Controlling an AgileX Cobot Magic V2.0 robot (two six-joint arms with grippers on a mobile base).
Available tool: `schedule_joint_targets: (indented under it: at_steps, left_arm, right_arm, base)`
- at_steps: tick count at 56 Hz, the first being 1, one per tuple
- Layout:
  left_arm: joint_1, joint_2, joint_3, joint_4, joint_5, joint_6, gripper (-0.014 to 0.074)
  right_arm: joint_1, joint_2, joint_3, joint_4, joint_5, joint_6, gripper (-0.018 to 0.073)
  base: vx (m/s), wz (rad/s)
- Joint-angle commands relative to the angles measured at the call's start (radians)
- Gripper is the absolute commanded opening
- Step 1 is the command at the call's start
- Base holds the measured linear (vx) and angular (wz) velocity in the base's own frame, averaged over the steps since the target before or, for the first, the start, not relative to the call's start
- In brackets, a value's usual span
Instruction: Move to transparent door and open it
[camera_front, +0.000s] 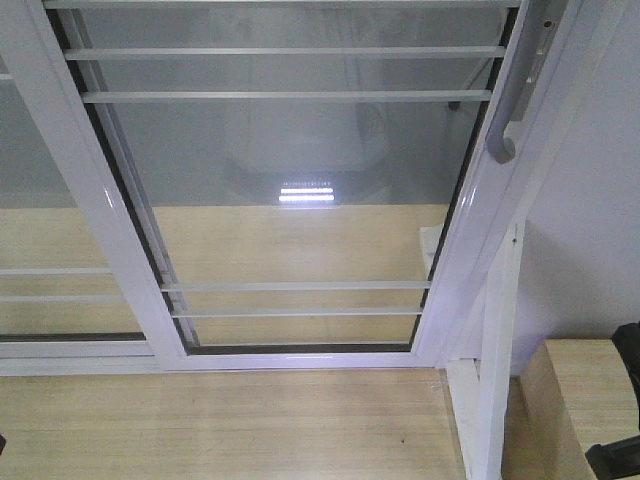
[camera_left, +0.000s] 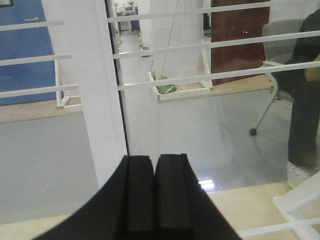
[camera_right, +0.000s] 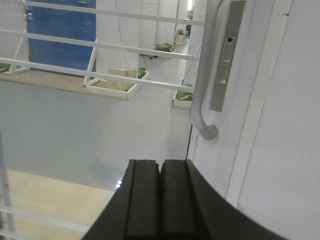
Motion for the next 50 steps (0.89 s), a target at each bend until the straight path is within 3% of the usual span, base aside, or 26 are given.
schedule_joint_targets:
  at_steps: [1,50]
  left_arm:
    - [-0.006,-0.005,0.015,-0.004,-0.088,-0.009,-0.0006]
    - [-0.006,0.007,0.015,-0.004,-0.089,-0.009,-0.0006]
  right_arm:
    - [-0.003,-0.016,0.005,-0.008,-0.084,-0.005,-0.0006]
    - [-0.003,0.017,0.004,-0.005,-0.062,-0.005,-0.0006]
  base:
    - [0.12,-0.04]
    - [0.02,0.00]
